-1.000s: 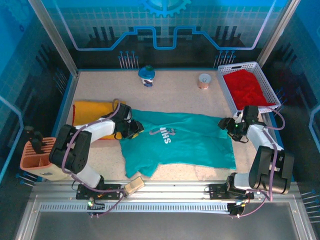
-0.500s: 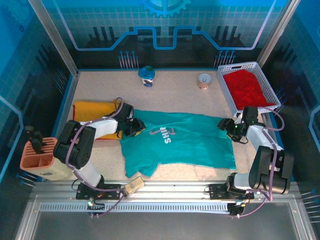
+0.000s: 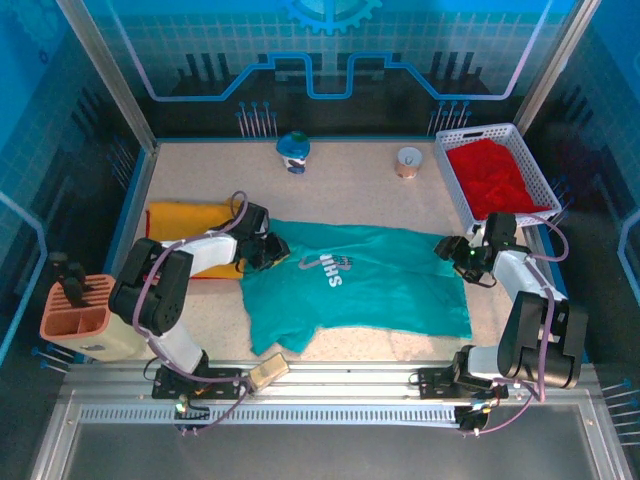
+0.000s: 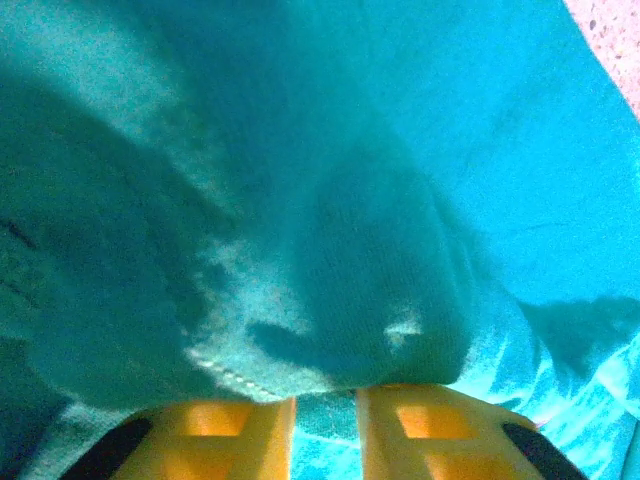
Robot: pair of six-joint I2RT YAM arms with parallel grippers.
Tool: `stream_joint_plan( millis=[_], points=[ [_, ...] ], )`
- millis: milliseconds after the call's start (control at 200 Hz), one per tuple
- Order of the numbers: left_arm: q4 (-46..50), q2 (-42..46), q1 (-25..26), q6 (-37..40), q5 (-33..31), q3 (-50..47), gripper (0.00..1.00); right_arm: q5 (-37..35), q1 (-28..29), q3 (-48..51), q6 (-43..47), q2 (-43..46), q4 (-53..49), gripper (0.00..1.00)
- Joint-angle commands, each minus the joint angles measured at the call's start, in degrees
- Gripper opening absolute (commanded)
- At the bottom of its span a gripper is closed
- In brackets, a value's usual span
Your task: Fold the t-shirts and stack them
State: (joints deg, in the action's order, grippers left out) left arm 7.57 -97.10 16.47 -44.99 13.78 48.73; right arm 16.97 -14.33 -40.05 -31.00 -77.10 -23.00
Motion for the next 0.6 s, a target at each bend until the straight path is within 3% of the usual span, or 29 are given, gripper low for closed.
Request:
stream_joint_plan(
  millis=[0,235,595],
  points=[
    [0.55,-0.81,0.41,0.85,-1.0,2.02,0.19,0.87,-0.79,0.68,0.75,-0.16,-0.13,0.67],
    [1.38,-1.03,0.4,1.11,-1.13,3.66,0.0,1.06,-0.79,0.59,0.77,-0.25,-0.05,0.67],
    [5.78,3.91,0.43,1.75,-1.39,3.67,0.0,1.14,-0.88,0.59,0.69,-0.39,-0.11,0.67]
  ],
)
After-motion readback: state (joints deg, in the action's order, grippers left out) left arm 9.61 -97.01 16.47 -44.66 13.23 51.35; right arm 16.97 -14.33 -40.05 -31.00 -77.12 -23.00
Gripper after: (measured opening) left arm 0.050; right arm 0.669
